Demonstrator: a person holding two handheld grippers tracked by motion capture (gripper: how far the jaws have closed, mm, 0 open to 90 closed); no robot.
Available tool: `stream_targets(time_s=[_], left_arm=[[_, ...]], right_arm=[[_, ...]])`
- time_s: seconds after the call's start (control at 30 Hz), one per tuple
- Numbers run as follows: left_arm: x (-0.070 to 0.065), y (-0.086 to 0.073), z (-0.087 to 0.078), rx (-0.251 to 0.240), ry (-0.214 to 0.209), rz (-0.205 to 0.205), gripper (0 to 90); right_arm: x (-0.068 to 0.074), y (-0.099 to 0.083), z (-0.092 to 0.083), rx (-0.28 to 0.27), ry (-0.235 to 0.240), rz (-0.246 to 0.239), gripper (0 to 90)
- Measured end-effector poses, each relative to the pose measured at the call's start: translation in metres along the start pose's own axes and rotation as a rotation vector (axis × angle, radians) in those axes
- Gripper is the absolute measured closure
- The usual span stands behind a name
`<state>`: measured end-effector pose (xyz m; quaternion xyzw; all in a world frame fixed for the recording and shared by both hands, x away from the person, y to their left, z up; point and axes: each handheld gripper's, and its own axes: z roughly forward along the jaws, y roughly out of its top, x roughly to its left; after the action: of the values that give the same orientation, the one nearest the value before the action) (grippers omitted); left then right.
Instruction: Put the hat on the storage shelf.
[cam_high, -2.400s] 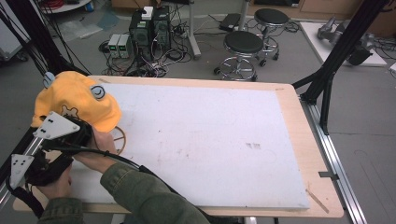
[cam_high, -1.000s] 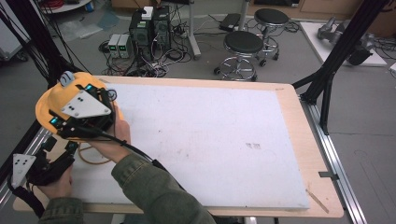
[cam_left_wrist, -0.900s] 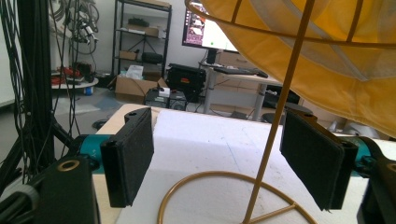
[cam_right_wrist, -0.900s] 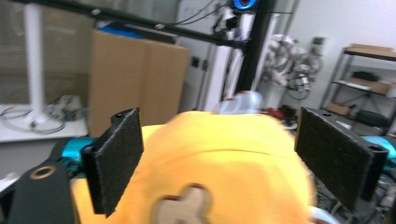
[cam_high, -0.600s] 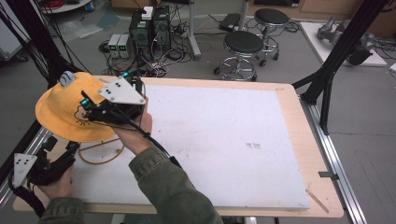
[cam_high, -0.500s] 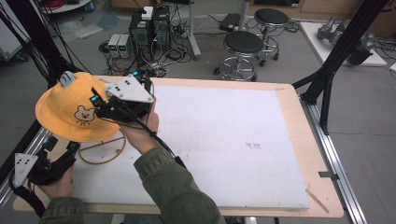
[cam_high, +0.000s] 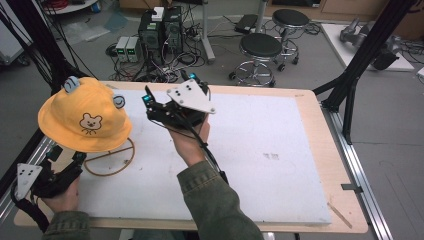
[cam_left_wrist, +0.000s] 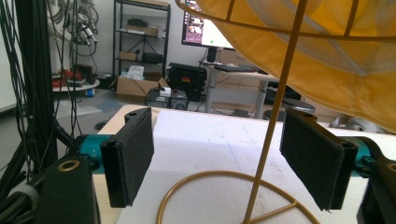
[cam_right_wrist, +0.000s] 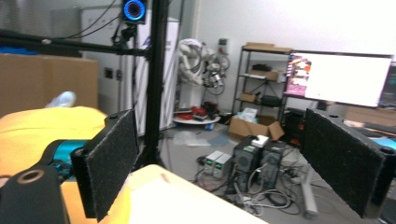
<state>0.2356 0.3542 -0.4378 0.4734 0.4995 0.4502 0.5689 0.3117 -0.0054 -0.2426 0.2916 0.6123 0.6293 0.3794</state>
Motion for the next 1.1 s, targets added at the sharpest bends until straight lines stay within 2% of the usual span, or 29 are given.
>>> stream_targets(time_s=[0.33,0.47,0.7,0.9,1.1], left_arm=[[0.000,0.000,-0.001,0.001,0.005,0.003,26.2],[-0.001,0.000,-0.002,0.003,0.005,0.010,26.2],[-0.004,0.000,-0.001,0.009,0.006,0.025,26.2],[-0.004,0.000,-0.001,0.007,0.004,0.023,26.2],[-0.004,0.000,-0.002,0.007,0.007,0.018,26.2]], right_arm=[[-0.046,-0.005,-0.043,-0.022,-0.093,0.008,10.8],[-0.061,-0.008,-0.055,-0.010,-0.120,-0.006,10.7],[-0.086,-0.013,-0.077,-0.014,-0.182,0.011,10.7],[-0.108,-0.025,-0.098,0.018,-0.242,0.021,10.7],[-0.124,-0.037,-0.118,0.041,-0.283,0.046,10.7]])
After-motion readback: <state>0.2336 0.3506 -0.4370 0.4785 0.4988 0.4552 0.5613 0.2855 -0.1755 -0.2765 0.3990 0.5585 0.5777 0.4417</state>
